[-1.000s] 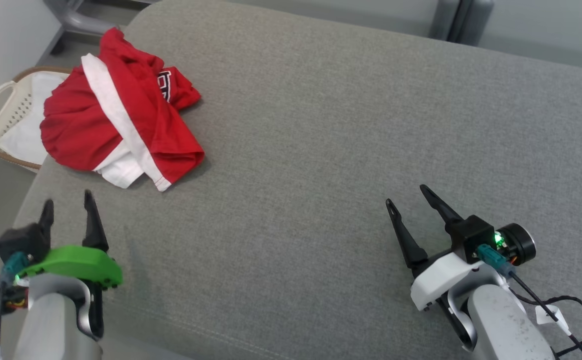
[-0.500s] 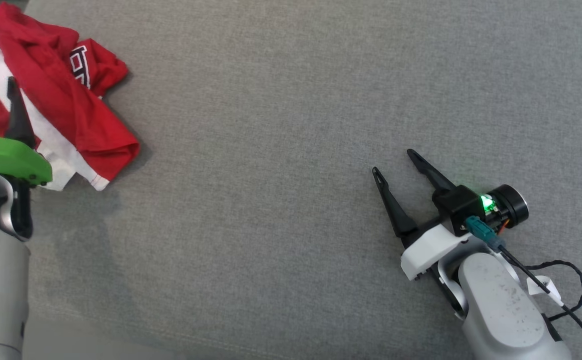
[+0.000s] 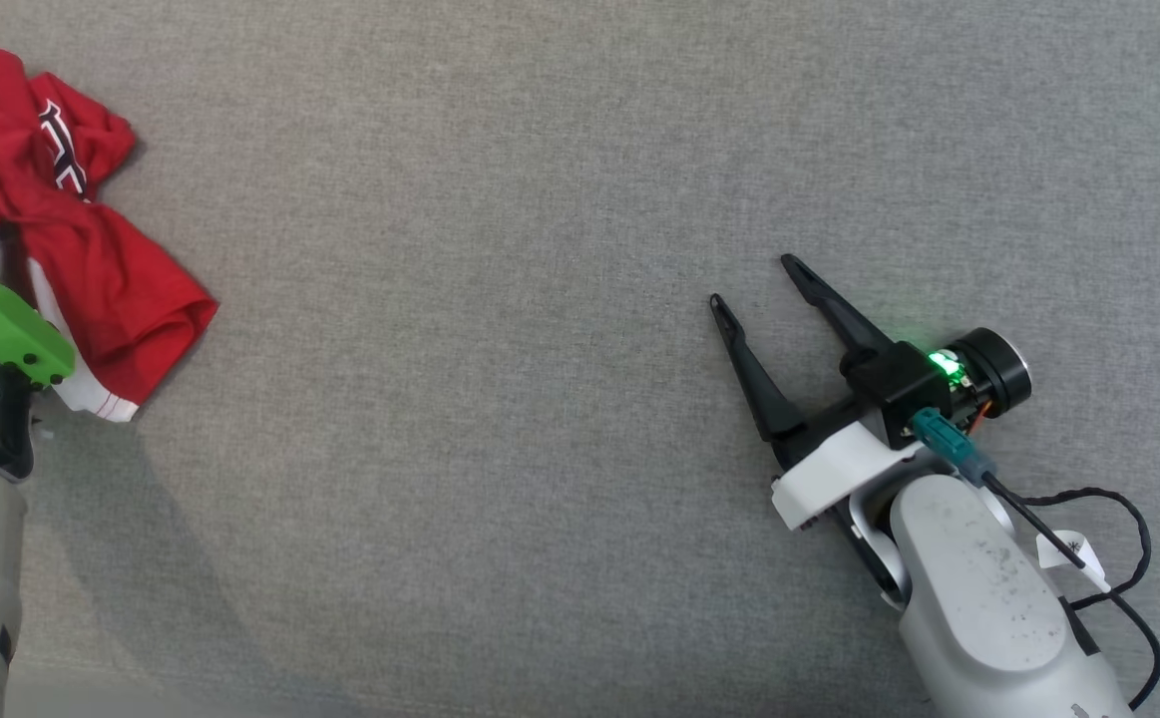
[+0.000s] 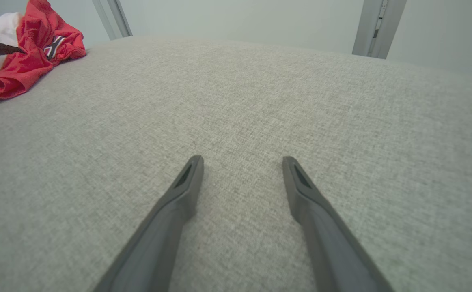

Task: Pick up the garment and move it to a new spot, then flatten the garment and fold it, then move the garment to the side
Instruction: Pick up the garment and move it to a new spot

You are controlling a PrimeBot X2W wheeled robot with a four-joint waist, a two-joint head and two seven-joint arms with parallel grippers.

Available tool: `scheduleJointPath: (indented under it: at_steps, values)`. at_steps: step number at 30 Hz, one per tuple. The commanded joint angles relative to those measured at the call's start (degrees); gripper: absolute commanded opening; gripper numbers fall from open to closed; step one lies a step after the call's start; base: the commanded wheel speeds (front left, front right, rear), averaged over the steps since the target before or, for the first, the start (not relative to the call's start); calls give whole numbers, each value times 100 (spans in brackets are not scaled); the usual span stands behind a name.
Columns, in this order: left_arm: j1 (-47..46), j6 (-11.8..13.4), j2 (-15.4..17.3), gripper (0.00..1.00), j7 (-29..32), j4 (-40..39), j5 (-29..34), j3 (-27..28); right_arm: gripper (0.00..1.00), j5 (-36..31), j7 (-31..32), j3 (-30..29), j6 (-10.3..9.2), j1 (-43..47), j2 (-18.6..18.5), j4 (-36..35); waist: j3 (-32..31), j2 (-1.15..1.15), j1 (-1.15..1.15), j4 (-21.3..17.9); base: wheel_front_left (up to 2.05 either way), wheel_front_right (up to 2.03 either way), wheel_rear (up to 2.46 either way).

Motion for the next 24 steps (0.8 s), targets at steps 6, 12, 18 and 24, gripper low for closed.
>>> scheduleJointPath:
  at_steps: [6,12,18,24]
  values:
    - [-136,12,195,0,-629,-121,-65,-317,100,91,80,-176,-25,303,-221,268,-271,0,0,3,0,0,0]
    - [-400,13,376,0,-888,-647,239,-316,100,278,53,-181,-19,442,-167,181,-715,0,0,-3,0,0,0]
    - [-170,36,215,0,-869,-1660,708,3,100,459,46,-165,-19,659,-159,131,-1139,0,0,-107,0,0,0]
    - [75,10,-126,0,-870,-2320,927,-31,100,680,46,-149,-19,864,-158,65,-1459,0,0,-409,0,0,0]
